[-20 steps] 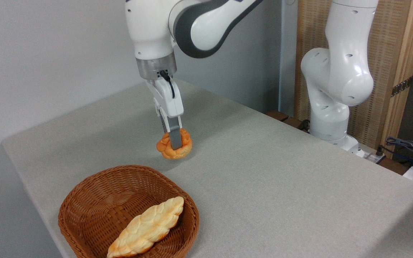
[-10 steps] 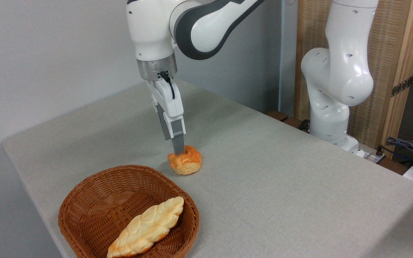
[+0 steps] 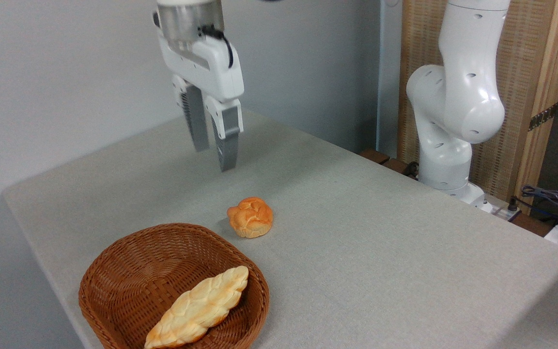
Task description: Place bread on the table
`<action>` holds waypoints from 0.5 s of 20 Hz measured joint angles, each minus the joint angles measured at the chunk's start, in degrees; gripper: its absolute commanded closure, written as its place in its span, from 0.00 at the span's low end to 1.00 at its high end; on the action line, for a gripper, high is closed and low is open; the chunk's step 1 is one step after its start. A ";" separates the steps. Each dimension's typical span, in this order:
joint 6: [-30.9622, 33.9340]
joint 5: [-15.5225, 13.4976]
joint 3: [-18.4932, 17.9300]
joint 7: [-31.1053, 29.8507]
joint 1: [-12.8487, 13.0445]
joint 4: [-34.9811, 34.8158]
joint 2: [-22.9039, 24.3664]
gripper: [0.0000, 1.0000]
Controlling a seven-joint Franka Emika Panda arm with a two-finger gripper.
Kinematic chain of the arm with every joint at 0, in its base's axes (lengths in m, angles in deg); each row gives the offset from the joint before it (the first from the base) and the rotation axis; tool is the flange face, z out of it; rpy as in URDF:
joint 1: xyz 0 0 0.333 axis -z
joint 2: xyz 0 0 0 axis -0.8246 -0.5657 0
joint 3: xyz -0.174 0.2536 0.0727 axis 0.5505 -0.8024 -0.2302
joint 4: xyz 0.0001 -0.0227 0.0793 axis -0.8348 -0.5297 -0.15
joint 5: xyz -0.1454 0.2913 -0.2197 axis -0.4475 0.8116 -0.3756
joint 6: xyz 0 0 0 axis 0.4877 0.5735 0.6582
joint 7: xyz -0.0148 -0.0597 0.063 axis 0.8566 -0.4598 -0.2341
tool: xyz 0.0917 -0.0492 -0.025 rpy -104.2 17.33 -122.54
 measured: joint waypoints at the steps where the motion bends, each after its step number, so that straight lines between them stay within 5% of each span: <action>1: 0.50 -1.53 -1.78 0.00 -0.04 2.16 -0.79 0.00; 5: 0.84 -3.01 -4.78 0.07 -1.51 6.84 -3.67 0.00; 10: 1.00 -2.71 3.83 0.08 -12.03 7.48 -4.72 0.00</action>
